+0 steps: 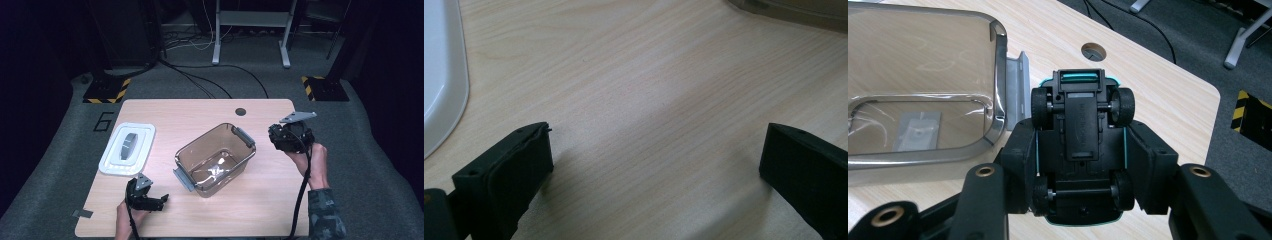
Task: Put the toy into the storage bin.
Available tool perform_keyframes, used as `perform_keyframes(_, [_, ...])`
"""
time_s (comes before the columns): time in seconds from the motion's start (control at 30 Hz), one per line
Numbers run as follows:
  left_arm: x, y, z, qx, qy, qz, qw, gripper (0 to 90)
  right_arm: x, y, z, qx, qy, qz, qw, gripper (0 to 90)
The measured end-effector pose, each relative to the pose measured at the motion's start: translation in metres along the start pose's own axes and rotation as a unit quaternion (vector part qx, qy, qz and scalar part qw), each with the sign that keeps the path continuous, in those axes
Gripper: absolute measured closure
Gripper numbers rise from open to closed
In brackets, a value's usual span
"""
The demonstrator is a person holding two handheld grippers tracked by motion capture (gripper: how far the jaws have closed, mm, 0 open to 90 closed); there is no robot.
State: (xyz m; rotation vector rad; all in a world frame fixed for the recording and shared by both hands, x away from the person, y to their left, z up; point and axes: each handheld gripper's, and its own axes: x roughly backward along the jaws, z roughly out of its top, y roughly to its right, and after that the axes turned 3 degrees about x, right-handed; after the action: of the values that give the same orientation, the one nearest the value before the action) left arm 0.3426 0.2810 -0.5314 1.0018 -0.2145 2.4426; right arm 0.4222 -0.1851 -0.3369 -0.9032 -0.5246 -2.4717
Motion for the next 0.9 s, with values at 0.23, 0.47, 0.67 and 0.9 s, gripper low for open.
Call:
perform_keyframes(0.23, [0.000,0.000,0.000,0.000,0.000,0.000,1.0000,0.4,-0.006,-0.001,0.011,0.013,-0.002,0.002,0.9999,51.2])
perform_keyframes(0.47, [0.000,0.000,0.000,0.000,0.000,0.000,1.0000,0.4,-0.015,0.003,0.020,0.015,-0.009,-0.001,0.9998,51.2])
perform_keyframes(0.67, [0.000,0.000,0.000,0.000,0.000,0.000,1.0000,0.4,-0.022,0.005,0.030,0.016,-0.012,-0.001,0.9998,51.2])
perform_keyframes(0.9, [0.000,0.000,0.000,0.000,0.000,0.000,1.0000,0.4,-0.031,0.005,0.042,0.027,-0.017,0.003,0.9995,51.2])
